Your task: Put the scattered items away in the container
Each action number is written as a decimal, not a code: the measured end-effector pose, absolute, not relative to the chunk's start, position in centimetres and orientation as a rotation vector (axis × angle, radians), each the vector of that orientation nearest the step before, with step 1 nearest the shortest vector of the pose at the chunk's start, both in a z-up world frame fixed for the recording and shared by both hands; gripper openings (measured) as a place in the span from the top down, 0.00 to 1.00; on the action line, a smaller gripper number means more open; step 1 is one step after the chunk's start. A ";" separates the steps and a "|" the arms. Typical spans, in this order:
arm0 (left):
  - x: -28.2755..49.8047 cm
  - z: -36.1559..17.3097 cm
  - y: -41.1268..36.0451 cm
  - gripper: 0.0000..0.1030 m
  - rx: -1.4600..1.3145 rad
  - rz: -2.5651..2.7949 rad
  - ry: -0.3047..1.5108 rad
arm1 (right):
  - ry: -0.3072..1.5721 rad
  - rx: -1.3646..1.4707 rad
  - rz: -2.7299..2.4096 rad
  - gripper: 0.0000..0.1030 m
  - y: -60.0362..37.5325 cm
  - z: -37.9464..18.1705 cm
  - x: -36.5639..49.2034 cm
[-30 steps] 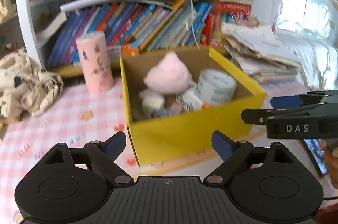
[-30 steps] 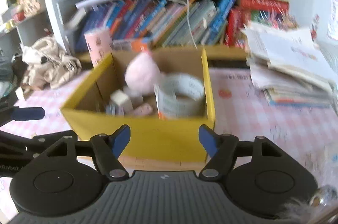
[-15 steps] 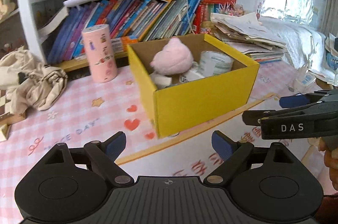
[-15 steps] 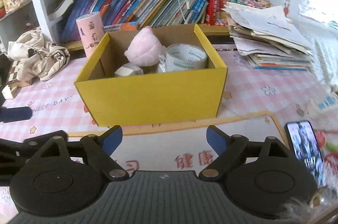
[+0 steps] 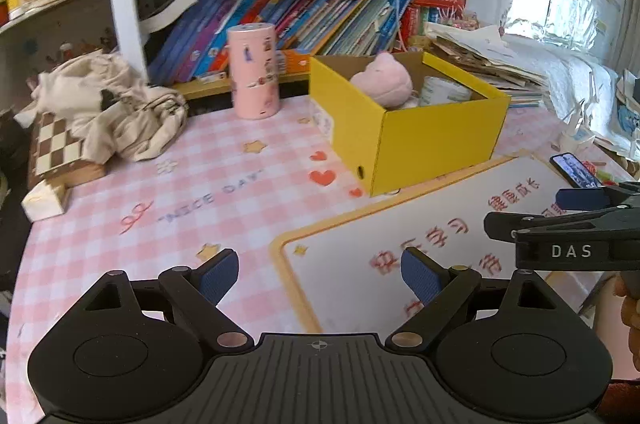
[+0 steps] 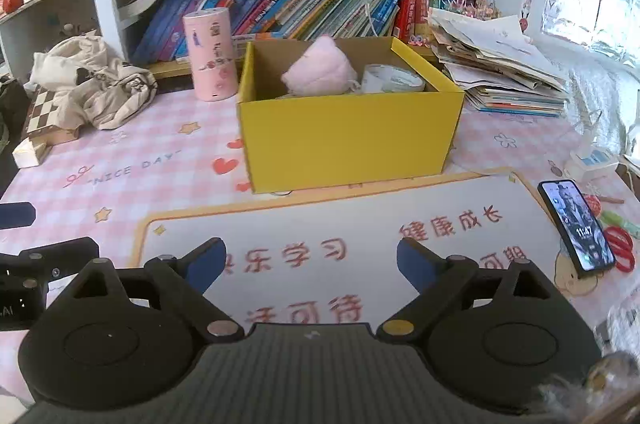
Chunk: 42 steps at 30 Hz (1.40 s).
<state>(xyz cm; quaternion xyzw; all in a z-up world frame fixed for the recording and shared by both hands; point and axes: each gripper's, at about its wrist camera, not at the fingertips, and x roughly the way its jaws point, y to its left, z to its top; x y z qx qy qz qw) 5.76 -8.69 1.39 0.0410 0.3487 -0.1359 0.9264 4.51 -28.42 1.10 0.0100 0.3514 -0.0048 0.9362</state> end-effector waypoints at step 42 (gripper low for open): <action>0.5 1.8 -2.5 0.02 0.046 -0.201 0.706 | 0.687 -0.074 -0.047 0.00 -22.1 1.8 -1.1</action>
